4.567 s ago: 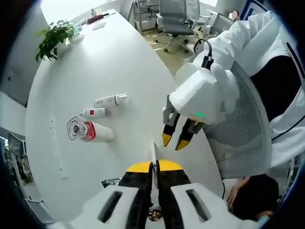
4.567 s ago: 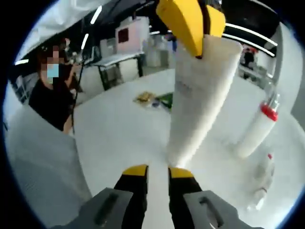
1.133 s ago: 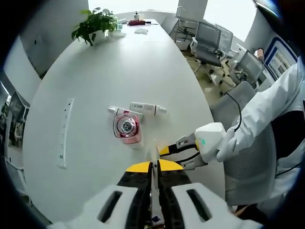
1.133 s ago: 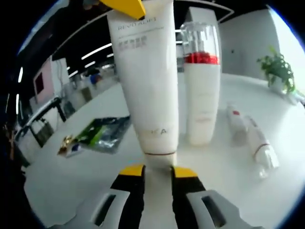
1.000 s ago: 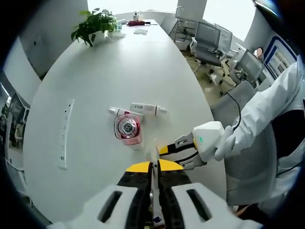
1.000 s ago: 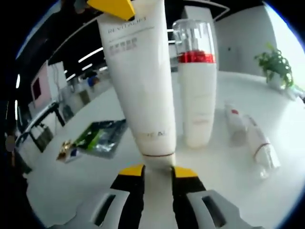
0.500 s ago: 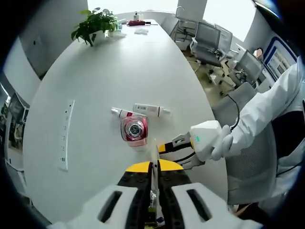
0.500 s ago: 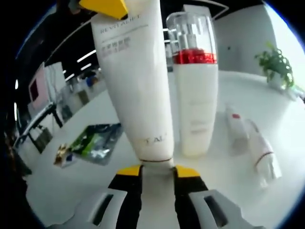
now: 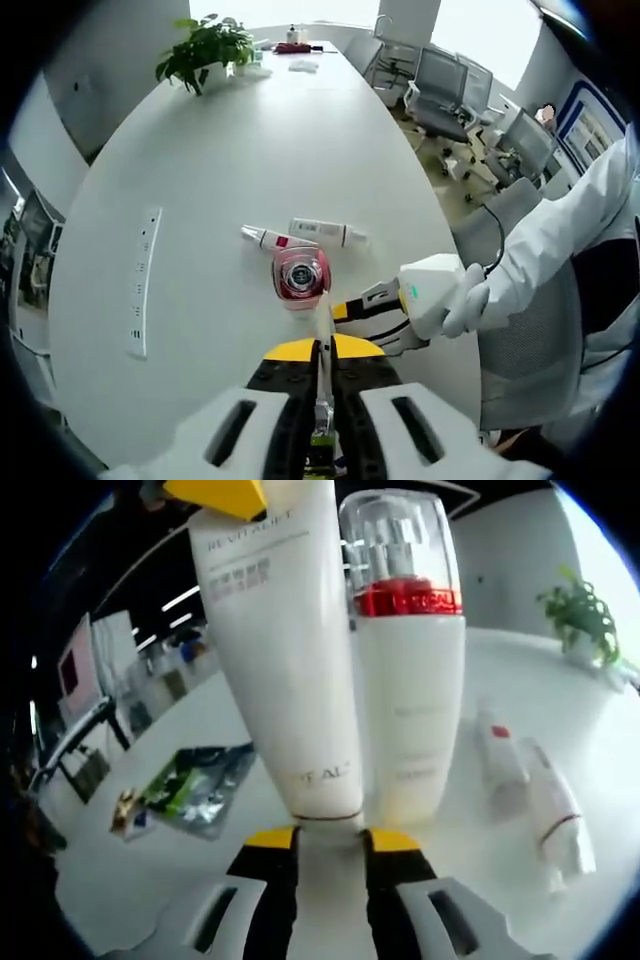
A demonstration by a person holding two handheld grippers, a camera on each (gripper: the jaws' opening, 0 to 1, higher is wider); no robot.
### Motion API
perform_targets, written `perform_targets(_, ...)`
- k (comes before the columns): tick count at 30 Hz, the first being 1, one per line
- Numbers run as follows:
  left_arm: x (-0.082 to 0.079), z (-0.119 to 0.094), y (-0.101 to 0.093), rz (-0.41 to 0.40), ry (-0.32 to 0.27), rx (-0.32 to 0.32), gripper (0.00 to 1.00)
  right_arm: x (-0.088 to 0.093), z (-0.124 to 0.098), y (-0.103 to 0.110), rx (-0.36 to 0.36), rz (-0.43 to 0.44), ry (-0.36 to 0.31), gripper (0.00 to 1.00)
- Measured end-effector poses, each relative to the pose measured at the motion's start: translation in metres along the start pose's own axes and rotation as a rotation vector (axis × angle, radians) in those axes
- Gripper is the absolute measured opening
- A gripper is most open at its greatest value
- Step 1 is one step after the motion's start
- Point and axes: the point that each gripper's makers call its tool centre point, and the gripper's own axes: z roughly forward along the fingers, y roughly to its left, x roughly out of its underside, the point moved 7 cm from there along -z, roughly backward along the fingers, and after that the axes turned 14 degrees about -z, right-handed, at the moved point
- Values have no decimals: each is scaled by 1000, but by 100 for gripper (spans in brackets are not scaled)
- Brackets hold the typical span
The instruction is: Arrange the skincare products in the storage area until every visible bottle or jar stands upright without overlapping.
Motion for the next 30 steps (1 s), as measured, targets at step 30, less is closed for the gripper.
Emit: perform_targets(30,0,5,6,66,-2,-14,4,-4,3,-2,-14,25,14,22)
